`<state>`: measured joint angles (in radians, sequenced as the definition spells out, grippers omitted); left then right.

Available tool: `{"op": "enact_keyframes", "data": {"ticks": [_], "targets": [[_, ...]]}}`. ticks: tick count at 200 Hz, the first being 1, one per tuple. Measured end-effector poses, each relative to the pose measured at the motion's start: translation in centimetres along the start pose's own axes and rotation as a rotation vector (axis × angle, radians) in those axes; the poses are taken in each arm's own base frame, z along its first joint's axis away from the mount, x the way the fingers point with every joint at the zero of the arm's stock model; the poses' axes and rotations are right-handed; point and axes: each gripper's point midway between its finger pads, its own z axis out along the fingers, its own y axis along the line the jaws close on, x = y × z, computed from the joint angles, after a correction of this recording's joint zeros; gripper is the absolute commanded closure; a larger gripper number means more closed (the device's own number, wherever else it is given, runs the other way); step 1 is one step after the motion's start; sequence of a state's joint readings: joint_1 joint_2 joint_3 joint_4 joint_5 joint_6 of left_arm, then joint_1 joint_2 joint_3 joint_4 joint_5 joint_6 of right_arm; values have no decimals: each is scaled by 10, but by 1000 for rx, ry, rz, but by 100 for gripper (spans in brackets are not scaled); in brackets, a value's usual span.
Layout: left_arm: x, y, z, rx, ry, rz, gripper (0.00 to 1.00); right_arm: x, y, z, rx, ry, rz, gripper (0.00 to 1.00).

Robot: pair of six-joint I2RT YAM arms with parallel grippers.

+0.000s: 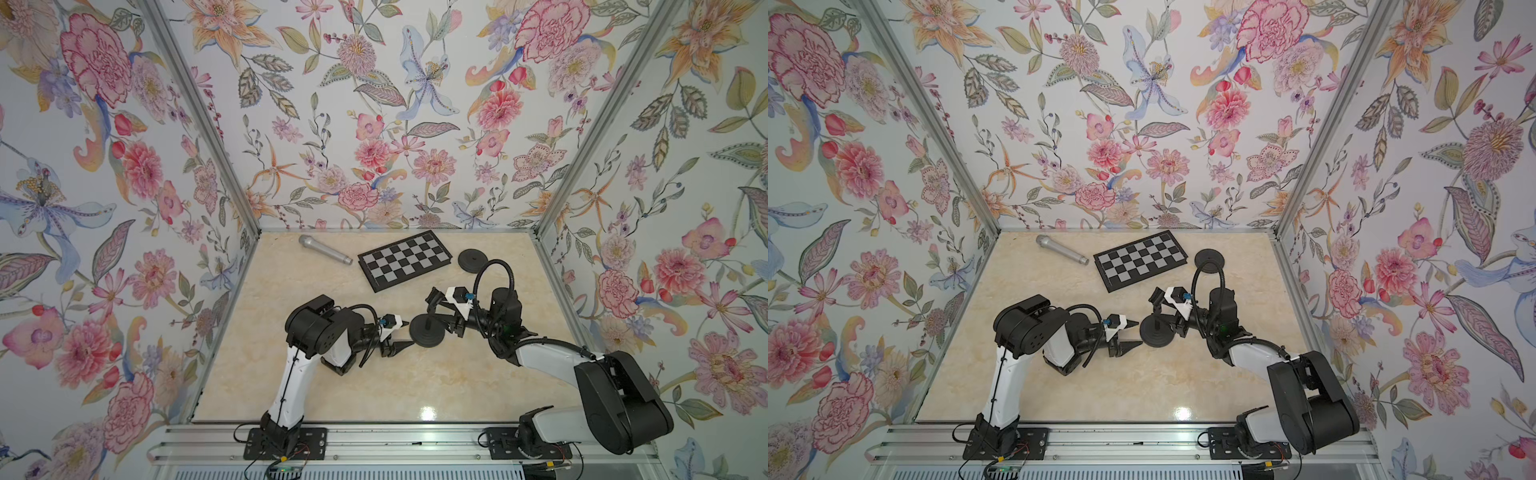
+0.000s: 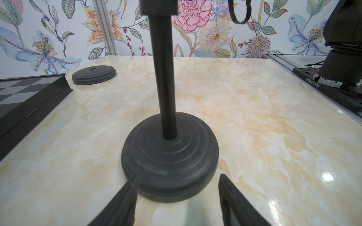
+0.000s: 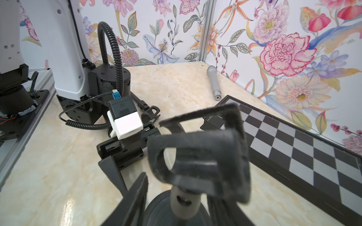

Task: Assemble a microphone stand
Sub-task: Screw the microphone stand pole into the microphone stand base.

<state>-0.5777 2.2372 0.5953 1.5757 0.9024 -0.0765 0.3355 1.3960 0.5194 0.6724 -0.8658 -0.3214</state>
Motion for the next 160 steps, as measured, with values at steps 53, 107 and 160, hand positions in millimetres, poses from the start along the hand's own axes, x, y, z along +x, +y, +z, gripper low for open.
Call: {"op": "enact_keyframes", "data": {"ticks": [53, 107, 160], "targets": [[-24, 13, 19, 32, -72, -36, 35, 11, 0, -2, -83, 26, 26, 57], [-19, 24, 42, 37, -91, -122, 38, 17, -6, 4, -100, 37, 47, 65], [-6, 27, 47, 20, -79, -147, 41, 18, -9, 5, -90, 33, 39, 69]]}}
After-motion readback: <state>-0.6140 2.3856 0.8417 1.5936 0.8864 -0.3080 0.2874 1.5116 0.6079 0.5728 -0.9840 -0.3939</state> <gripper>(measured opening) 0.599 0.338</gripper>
